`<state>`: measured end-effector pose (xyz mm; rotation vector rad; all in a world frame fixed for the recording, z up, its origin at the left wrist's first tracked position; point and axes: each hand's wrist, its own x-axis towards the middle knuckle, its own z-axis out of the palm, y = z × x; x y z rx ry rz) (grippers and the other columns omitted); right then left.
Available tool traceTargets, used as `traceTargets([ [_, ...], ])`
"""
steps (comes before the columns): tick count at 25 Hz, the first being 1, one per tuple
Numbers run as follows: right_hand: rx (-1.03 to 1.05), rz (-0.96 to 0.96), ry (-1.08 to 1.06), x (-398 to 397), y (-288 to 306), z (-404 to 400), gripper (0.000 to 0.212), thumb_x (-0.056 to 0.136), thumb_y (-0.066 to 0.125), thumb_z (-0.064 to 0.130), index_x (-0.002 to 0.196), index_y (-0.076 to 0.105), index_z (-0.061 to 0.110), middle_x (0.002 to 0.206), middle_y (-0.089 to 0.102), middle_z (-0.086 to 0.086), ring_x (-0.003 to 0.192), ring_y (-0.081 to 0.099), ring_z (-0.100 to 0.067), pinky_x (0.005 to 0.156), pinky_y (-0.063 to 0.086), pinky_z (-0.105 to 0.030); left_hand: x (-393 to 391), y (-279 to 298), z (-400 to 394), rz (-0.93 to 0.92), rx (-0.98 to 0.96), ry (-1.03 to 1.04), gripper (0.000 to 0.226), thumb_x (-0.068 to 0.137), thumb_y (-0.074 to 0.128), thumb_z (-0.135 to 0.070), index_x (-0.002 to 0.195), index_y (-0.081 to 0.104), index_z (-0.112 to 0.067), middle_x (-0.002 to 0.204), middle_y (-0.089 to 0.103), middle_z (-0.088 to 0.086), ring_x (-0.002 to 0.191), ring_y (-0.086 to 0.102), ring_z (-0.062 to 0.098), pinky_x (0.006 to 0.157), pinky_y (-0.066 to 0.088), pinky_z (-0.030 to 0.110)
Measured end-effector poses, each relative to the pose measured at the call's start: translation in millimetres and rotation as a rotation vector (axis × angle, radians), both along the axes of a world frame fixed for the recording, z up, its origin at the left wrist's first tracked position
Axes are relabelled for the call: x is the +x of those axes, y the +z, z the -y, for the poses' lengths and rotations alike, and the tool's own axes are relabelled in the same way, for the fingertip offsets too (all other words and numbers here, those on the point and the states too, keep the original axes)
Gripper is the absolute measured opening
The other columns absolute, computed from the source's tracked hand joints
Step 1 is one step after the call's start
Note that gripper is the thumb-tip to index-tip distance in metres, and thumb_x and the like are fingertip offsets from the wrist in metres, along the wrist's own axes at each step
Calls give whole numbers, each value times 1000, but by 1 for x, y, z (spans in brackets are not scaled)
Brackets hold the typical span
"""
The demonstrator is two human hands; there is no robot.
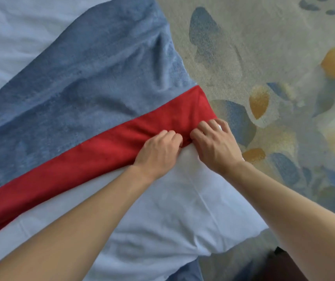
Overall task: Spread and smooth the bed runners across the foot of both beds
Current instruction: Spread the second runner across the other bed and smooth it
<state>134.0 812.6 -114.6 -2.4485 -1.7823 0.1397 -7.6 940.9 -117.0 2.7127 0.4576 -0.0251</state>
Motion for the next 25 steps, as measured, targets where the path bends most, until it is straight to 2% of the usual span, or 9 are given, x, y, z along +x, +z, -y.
traceTargets([
  [2, -42, 3, 2, -8, 8, 18, 5, 90, 58, 15, 86, 57, 18, 85, 53, -2, 85, 54, -29, 99, 39, -43, -8, 4, 14, -1, -60, -17, 5, 89, 62, -16, 85, 58, -16, 82, 58, 3, 82, 58, 26, 69, 45, 38],
  [5, -50, 15, -19, -12, 12, 11, 7, 88, 59, 13, 86, 55, 18, 83, 50, -2, 81, 51, -28, 98, 40, -43, -8, 3, 6, 45, -60, 90, 7, 88, 63, -20, 83, 59, -18, 79, 59, 1, 79, 59, 25, 68, 45, 38],
  [8, -109, 6, 24, -17, 9, 14, 6, 83, 59, 12, 87, 59, 16, 86, 52, -4, 84, 54, -31, 93, 42, -44, -18, 3, 16, 54, -69, 85, 5, 89, 60, -19, 85, 59, -19, 81, 59, 2, 80, 60, 25, 65, 46, 39],
  [11, -93, 16, 33, -36, 15, 17, 13, 80, 66, 8, 91, 62, 14, 88, 54, -6, 84, 55, -32, 89, 42, -43, -48, 9, 38, 109, -32, 91, 8, 89, 59, -14, 84, 55, -20, 80, 54, 1, 76, 54, 24, 66, 42, 38],
  [14, -20, -53, 200, -95, 22, -23, 14, 83, 68, 14, 96, 64, 16, 88, 53, -4, 81, 52, -30, 83, 42, -43, -112, 9, 15, 189, 45, 166, 12, 92, 60, -16, 82, 55, -20, 79, 50, 1, 75, 49, 24, 66, 39, 39],
  [17, 63, -81, 375, -182, 18, -77, 4, 88, 66, 15, 91, 64, 17, 86, 53, -4, 77, 50, -30, 84, 41, -43, -209, 9, -24, 143, 146, 275, 18, 99, 55, -20, 81, 57, -19, 76, 49, 2, 73, 49, 25, 64, 38, 41],
  [21, 116, 14, 413, -261, 10, -130, 19, 86, 66, 10, 104, 69, 14, 92, 61, -6, 81, 55, -31, 97, 39, -45, -327, 6, -88, 14, 267, 375, 2, 90, 63, -18, 92, 63, -19, 86, 57, 3, 79, 53, 29, 67, 39, 42],
  [22, 110, 45, 413, -272, 9, -142, 20, 86, 65, 10, 104, 70, 14, 92, 62, -6, 82, 56, -32, 96, 39, -45, -349, 4, -103, -3, 295, 391, 8, 88, 65, -20, 96, 64, -19, 91, 59, 3, 82, 54, 29, 69, 40, 42],
  [25, 106, 139, 412, -290, 8, -169, 10, 83, 65, 9, 90, 70, 16, 83, 61, -5, 81, 57, -32, 91, 42, -45, -387, -1, -137, 26, 365, 329, 9, 87, 64, -22, 94, 68, -17, 90, 64, 2, 82, 58, 27, 70, 45, 39],
])
